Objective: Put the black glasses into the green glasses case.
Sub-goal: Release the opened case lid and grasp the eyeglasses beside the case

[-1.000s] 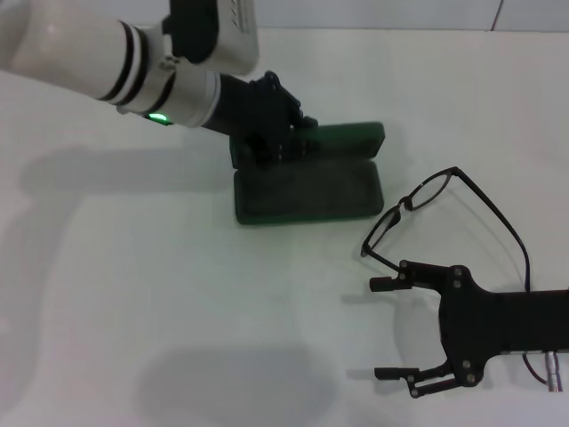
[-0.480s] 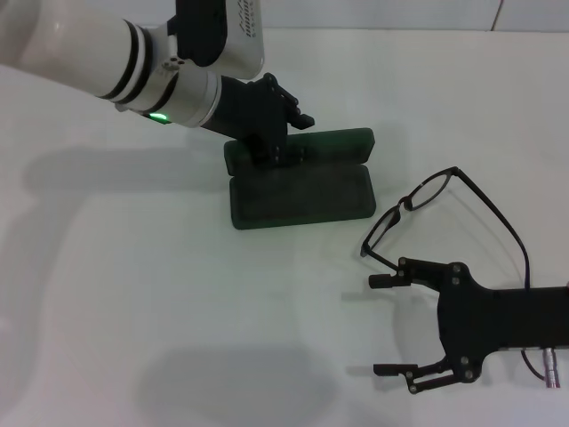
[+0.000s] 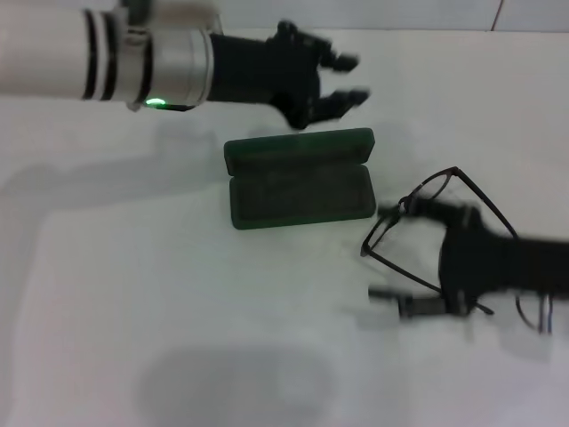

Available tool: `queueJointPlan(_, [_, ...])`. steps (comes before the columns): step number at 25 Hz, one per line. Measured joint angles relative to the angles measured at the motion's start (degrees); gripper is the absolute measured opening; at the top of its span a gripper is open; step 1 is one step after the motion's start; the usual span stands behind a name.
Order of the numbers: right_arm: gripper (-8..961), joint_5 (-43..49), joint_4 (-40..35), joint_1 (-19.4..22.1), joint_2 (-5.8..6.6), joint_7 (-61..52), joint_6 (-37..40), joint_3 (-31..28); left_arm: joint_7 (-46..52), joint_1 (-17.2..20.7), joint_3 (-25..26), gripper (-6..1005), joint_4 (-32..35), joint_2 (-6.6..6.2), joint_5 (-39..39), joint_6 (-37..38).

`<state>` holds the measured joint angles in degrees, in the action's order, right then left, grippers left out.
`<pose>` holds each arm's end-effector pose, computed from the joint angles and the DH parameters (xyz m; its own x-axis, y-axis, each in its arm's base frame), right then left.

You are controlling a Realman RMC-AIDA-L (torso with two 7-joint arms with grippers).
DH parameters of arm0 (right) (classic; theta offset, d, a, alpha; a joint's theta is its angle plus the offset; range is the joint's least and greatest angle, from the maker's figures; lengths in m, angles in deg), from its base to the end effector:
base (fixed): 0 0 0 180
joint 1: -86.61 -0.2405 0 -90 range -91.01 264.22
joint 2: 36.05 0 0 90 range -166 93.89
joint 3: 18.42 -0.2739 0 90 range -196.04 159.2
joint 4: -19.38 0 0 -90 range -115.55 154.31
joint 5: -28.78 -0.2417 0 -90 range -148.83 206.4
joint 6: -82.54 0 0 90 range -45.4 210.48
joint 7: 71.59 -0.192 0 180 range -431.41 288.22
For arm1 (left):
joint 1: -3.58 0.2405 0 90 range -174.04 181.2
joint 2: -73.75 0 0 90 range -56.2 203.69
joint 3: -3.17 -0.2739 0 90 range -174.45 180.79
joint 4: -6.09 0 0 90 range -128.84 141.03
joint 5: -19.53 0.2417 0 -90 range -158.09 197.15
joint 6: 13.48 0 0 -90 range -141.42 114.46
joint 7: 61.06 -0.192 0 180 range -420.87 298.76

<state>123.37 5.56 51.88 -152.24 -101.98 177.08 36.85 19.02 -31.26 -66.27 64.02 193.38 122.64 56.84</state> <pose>0.2378 0.3364 -0.0997 0.7642 0.2593 -0.5906 0.1067 -0.9539 -0.2807 -0.1407 0.4446 -0.0632 0.9392 -0.1176 0.3226 0.0103 -0.9294 -0.3688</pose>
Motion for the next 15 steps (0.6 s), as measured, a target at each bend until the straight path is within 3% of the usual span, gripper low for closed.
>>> queueJointPlan(3, [868,-2.6,-3.7,-0.3,0.26,-5.5,-1.3,0.4,-3.3,4.2,-0.6,378,-1.6,0.17,-11.5,0.8])
queueJointPlan(7, [868,1.5,-18.4,0.9,0.92,-19.1,-2.7,2.3,-6.3,10.5,-1.7,378,-4.7,0.23,-23.1,3.0])
queueJointPlan(11, [868,14.0,-39.6,2.6,0.53,-34.9,-4.0,4.0,-8.1,14.2,-1.6,379,-11.0,0.14,-31.6,4.2])
queueJointPlan(15, [868,27.0,-52.7,-0.2,0.62,-46.9,-4.2,9.6,-8.7,15.0,-1.3,379,-16.2,0.06,-34.3,4.7])
